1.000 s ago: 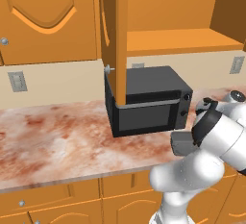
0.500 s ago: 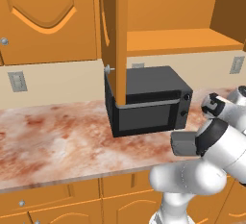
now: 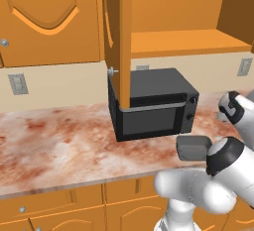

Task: Retrieve the tupperware from the cabinet, then place the raw meat into the tupperware to avoid contamination.

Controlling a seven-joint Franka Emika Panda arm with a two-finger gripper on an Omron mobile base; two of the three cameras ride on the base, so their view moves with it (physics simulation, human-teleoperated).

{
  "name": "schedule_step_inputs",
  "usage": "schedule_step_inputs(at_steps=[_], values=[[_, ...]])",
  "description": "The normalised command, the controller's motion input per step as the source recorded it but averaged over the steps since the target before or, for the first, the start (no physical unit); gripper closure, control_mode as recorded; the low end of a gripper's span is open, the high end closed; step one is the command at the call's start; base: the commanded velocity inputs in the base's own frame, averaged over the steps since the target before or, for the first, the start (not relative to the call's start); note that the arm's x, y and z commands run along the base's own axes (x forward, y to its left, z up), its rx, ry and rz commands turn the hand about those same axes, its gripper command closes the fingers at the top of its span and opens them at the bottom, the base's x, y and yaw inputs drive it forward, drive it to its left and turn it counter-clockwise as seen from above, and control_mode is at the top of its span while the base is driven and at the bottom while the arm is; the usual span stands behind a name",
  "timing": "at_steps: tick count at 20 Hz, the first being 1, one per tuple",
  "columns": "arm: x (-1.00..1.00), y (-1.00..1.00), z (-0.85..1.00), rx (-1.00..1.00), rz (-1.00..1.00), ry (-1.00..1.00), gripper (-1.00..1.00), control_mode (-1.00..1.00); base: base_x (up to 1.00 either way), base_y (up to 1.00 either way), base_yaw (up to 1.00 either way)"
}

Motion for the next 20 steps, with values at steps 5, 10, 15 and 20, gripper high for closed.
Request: schedule_step_inputs(at_steps=[5,10,15,20], values=[[-0.33,0.03,0.15,-0.01,0.08,-0.04,1.0,-1.0,0.0,0.0,0.0],[-0.31,0.23,0.11,-0.03,0.08,-0.03,1.0,-1.0,0.0,0.0,0.0],[-0.26,0.37,0.11,-0.07,0.08,0.0,1.0,-1.0,0.0,0.0,0.0],[-0.21,0.39,0.05,-0.08,0.1,0.0,1.0,-1.0,0.0,0.0,0.0]])
